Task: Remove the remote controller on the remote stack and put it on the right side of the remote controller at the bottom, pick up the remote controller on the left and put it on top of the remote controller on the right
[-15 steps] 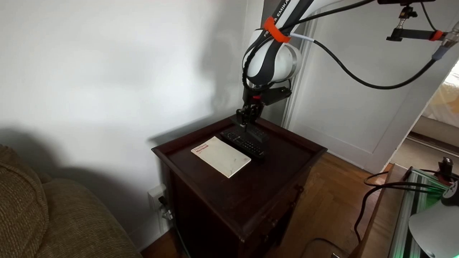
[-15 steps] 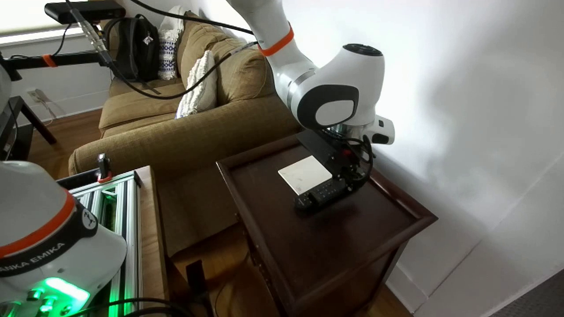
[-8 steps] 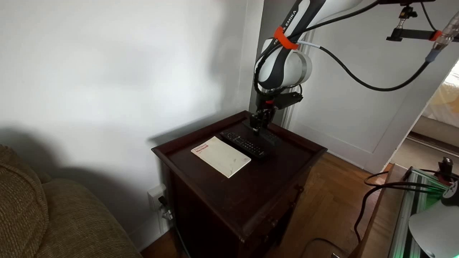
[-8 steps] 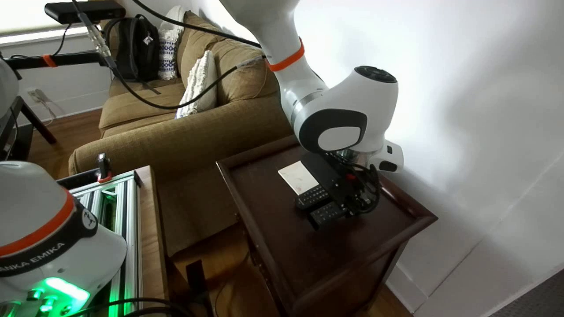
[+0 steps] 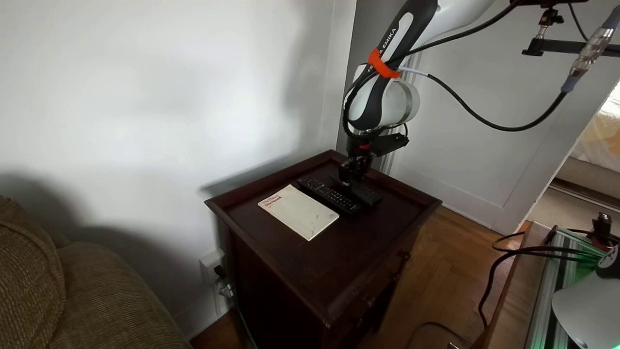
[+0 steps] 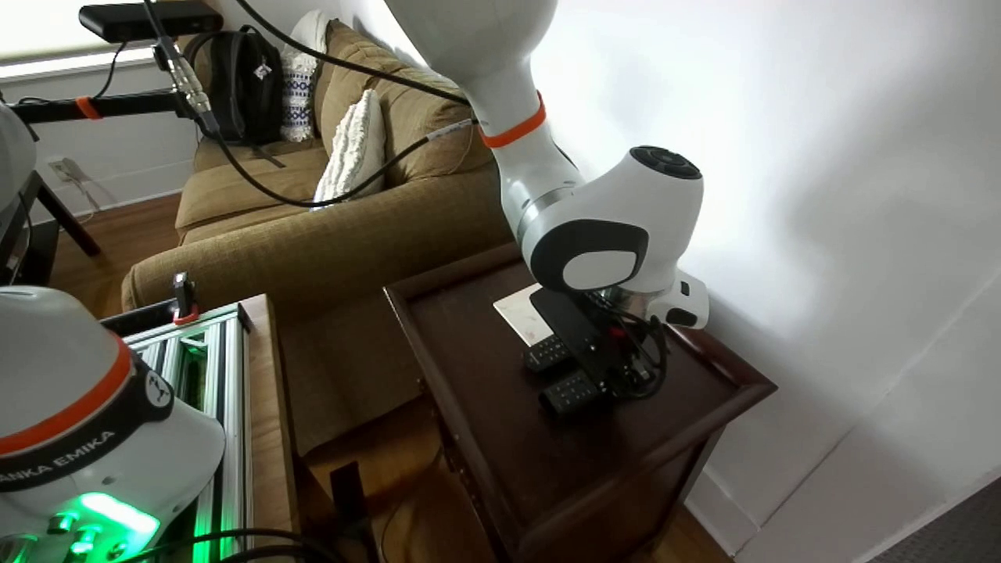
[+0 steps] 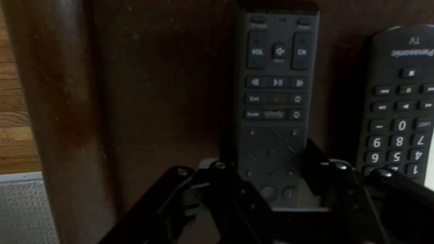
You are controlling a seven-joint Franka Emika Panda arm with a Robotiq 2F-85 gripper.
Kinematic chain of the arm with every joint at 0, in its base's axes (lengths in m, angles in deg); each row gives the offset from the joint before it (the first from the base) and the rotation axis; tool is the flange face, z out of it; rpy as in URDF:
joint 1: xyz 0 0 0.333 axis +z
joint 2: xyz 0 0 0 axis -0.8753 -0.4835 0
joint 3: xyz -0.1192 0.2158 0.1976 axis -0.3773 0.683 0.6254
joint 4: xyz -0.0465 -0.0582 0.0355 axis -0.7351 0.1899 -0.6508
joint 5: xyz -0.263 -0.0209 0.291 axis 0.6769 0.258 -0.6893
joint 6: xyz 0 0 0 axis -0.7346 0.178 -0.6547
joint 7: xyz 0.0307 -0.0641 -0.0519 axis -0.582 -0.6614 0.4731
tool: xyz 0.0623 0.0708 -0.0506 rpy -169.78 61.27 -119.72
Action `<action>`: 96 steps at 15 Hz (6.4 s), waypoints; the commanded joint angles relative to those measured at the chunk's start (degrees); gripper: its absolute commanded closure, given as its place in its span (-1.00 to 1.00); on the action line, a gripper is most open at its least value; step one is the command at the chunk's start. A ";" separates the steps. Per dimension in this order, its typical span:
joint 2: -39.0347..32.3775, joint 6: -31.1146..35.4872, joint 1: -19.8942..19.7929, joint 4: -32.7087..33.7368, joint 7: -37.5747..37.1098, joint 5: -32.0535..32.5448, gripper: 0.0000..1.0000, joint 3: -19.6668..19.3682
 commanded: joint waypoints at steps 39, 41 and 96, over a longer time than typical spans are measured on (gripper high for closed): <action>-5.60 -6.09 9.50 9.10 -6.55 1.08 0.41 -0.29; -5.20 -5.94 9.35 8.93 -6.29 1.01 0.41 0.06; 2.81 8.96 0.24 -5.30 0.05 0.94 0.41 0.09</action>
